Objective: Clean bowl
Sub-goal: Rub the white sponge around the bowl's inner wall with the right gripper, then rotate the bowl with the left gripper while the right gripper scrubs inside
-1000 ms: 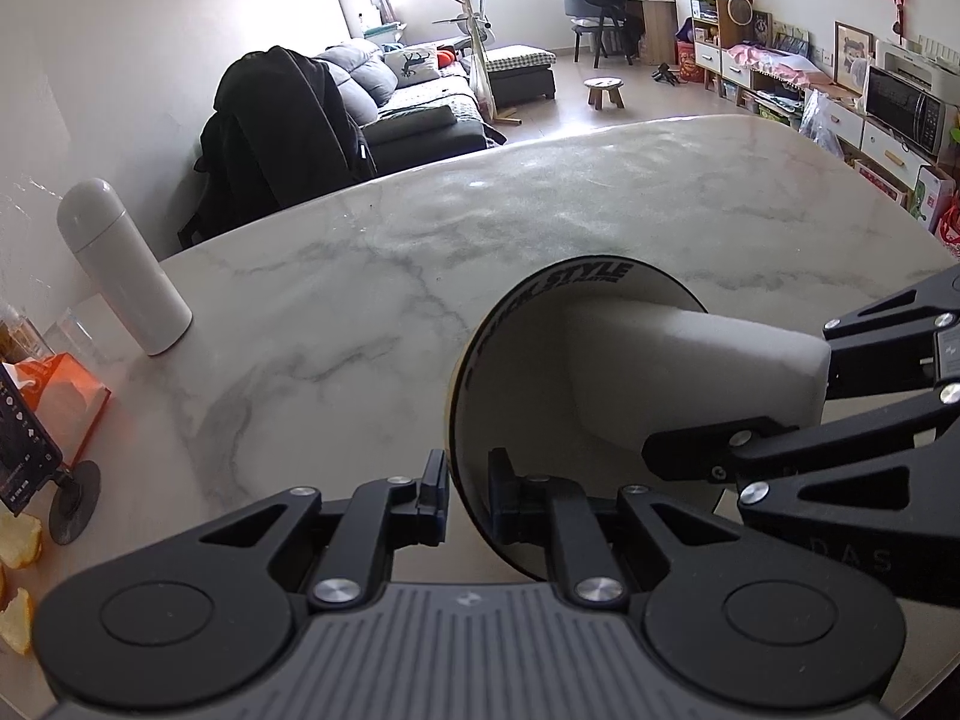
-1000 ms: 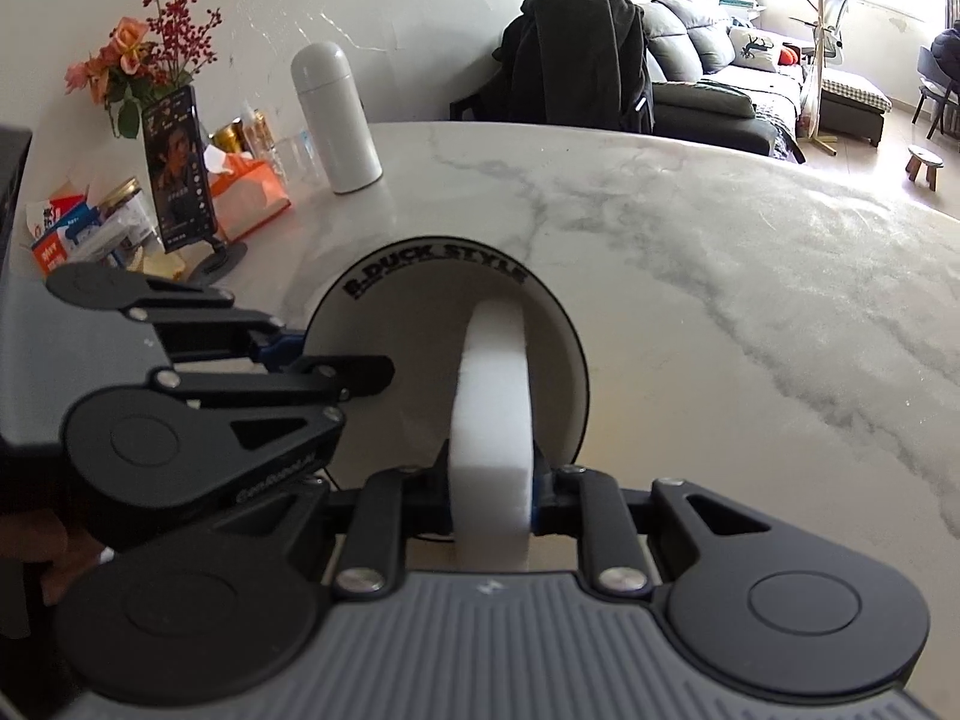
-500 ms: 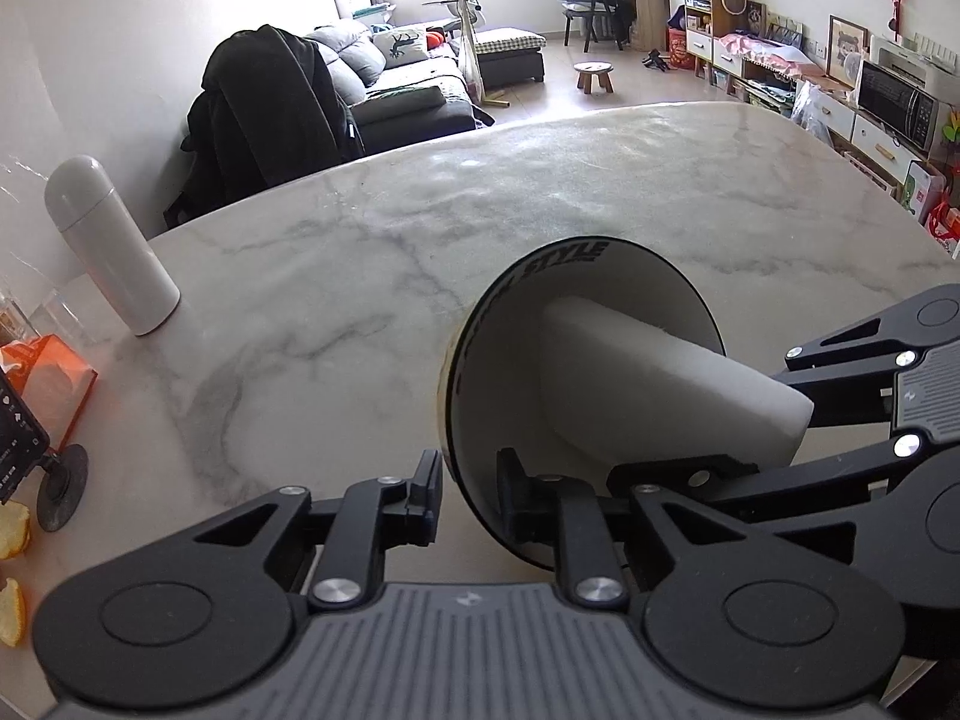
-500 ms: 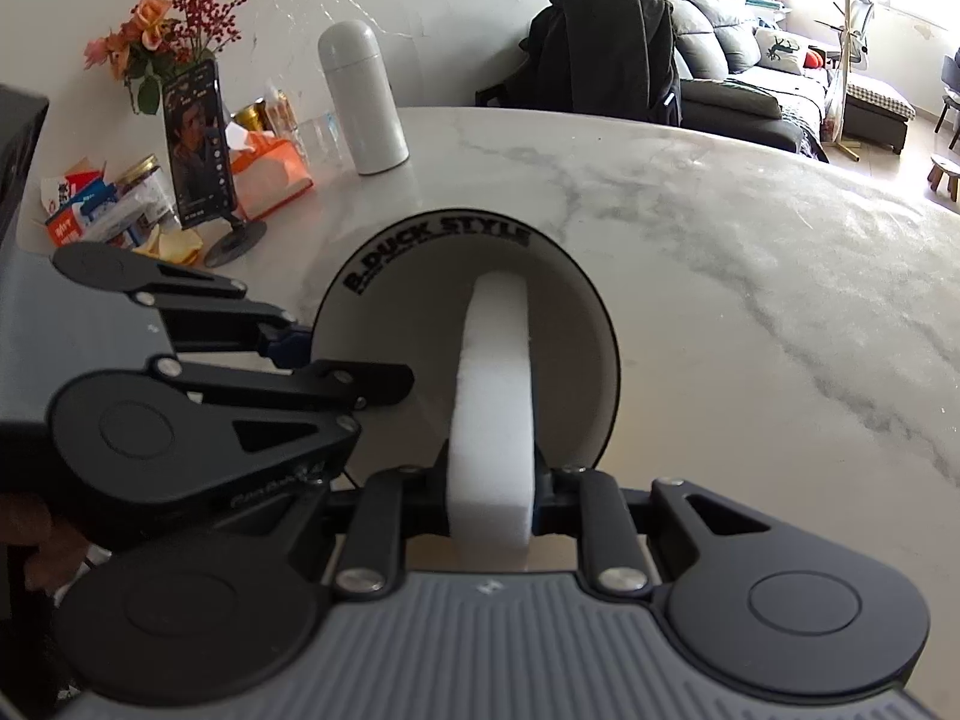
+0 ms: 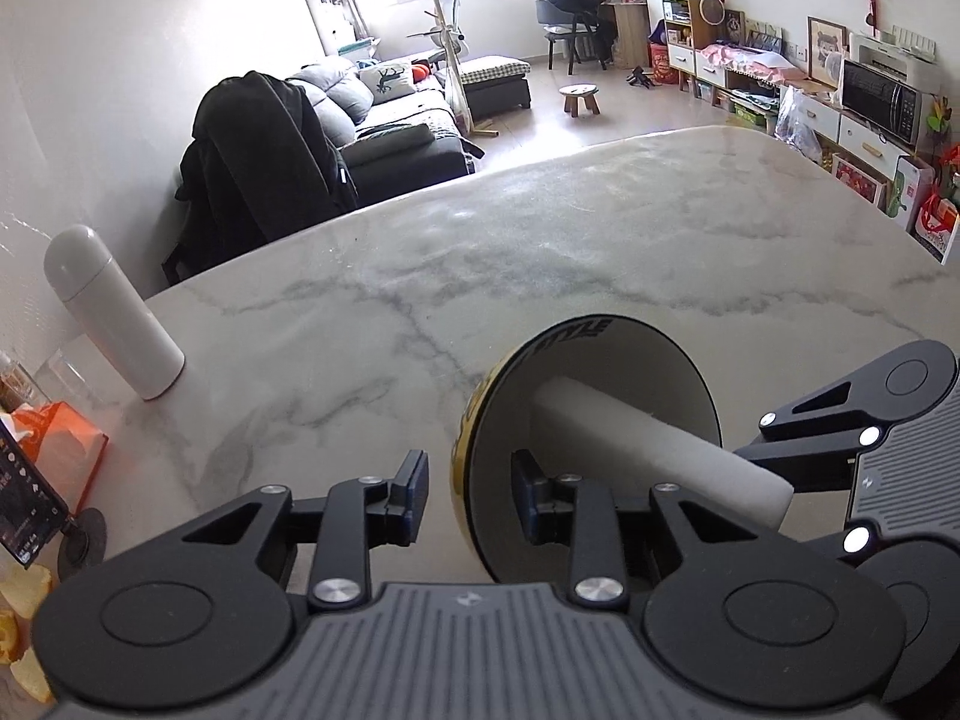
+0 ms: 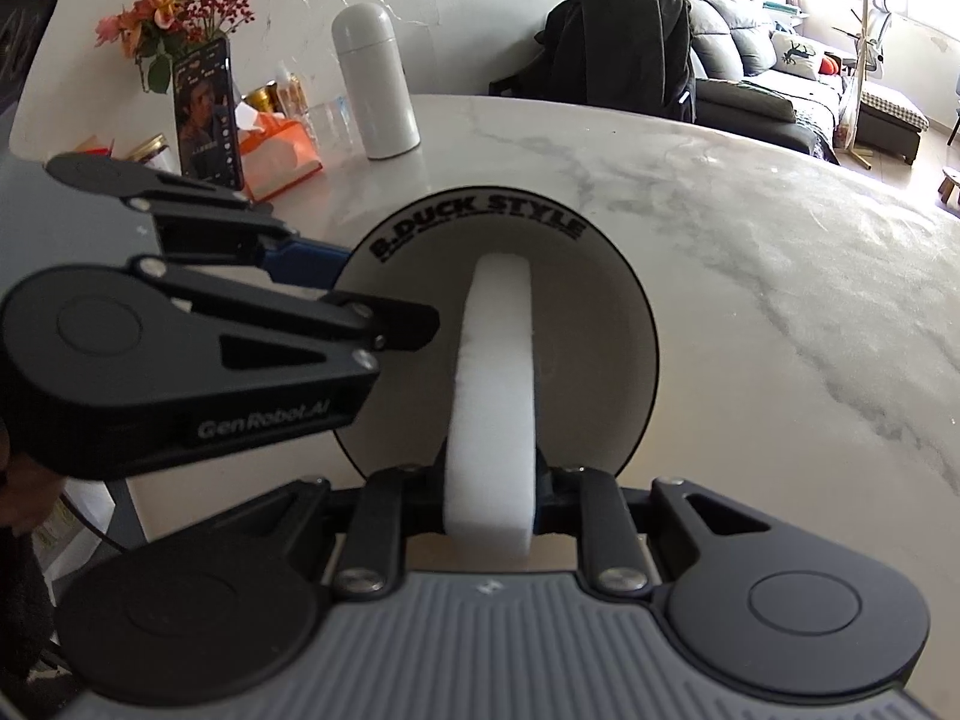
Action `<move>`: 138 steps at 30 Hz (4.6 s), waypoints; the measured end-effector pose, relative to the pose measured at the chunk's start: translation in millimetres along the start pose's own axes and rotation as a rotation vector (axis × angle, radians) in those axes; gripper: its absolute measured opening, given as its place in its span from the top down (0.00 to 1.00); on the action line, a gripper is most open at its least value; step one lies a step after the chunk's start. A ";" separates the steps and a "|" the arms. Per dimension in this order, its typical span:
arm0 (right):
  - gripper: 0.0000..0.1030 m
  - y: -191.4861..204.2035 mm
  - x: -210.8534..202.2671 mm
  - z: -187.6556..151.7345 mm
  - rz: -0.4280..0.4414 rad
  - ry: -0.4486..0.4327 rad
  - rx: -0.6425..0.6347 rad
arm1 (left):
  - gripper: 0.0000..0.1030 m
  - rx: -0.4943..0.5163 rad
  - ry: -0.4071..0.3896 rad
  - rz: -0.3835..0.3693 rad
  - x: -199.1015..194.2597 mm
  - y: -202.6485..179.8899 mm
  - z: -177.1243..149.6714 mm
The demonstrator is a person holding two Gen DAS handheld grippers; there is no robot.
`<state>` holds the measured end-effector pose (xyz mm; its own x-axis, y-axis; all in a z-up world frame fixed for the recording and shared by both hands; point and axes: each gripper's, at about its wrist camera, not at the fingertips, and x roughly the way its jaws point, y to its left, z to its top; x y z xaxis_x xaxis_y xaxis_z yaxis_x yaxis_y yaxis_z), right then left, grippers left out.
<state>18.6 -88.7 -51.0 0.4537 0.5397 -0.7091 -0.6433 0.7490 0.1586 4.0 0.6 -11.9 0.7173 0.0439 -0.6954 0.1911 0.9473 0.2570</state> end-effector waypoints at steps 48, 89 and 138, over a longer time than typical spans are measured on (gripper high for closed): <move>0.79 12.6 -14.5 9.0 -0.045 -0.102 -0.015 | 0.91 -0.133 -0.004 0.006 3.9 24.6 -25.4; 0.80 2.4 -16.8 7.8 -0.016 -0.104 0.117 | 0.90 -0.158 -0.006 -0.011 4.0 30.9 -39.0; 0.79 4.7 -9.1 10.8 -0.022 -0.093 0.103 | 0.87 -0.124 0.022 0.019 4.7 23.7 -40.2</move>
<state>18.2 -86.0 -36.3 0.5256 0.5521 -0.6472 -0.5676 0.7943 0.2166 -15.1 36.0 -36.1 0.7048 0.0676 -0.7062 0.0928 0.9781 0.1863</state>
